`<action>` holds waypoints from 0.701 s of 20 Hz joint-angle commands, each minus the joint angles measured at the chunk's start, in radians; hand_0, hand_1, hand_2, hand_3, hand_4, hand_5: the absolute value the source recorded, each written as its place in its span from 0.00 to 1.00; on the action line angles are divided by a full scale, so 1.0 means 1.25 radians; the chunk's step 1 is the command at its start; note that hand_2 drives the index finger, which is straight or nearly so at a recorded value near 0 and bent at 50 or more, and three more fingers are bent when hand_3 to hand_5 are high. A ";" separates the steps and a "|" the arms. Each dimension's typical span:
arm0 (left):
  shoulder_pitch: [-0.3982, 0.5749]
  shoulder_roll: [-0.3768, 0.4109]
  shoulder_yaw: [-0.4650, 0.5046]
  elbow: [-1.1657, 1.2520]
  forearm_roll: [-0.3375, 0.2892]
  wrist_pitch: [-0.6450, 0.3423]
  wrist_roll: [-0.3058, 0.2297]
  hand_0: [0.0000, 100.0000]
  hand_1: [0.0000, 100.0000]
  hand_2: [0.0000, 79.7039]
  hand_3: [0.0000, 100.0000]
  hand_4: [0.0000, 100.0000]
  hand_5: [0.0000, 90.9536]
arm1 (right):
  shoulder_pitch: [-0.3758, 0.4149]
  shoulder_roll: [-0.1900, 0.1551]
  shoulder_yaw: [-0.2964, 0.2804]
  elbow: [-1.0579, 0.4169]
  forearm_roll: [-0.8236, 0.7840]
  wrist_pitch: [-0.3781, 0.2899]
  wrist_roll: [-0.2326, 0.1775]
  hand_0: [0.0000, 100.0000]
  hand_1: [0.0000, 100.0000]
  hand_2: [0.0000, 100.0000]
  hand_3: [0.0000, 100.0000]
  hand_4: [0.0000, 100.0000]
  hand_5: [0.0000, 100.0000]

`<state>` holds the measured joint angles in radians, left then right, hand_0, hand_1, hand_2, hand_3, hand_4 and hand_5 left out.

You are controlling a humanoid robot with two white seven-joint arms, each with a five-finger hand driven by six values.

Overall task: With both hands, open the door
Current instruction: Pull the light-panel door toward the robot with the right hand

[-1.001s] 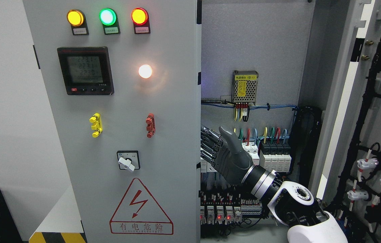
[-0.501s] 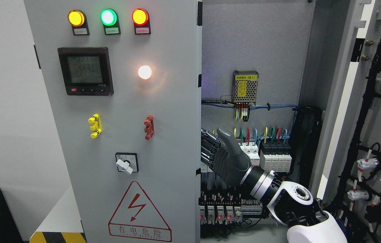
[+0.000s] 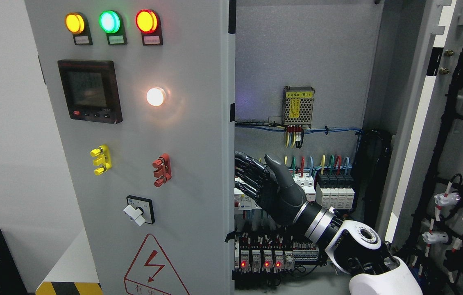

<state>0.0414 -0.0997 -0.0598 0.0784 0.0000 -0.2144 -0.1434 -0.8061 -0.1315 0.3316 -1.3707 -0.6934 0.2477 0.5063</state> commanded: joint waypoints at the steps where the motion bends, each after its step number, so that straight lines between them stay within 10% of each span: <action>1: 0.000 0.000 0.000 0.000 0.015 0.000 0.001 0.12 0.56 0.00 0.00 0.00 0.00 | 0.025 -0.025 0.002 -0.057 0.000 -0.002 0.000 0.06 0.14 0.00 0.00 0.00 0.00; 14: 0.000 0.000 0.000 0.000 0.015 0.000 -0.001 0.12 0.56 0.00 0.00 0.00 0.00 | 0.046 -0.027 0.080 -0.129 -0.061 -0.002 0.001 0.06 0.14 0.00 0.00 0.00 0.00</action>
<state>0.0414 -0.0997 -0.0598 0.0785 0.0000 -0.2144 -0.1461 -0.7566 -0.1543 0.3670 -1.4642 -0.7294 0.2444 0.4996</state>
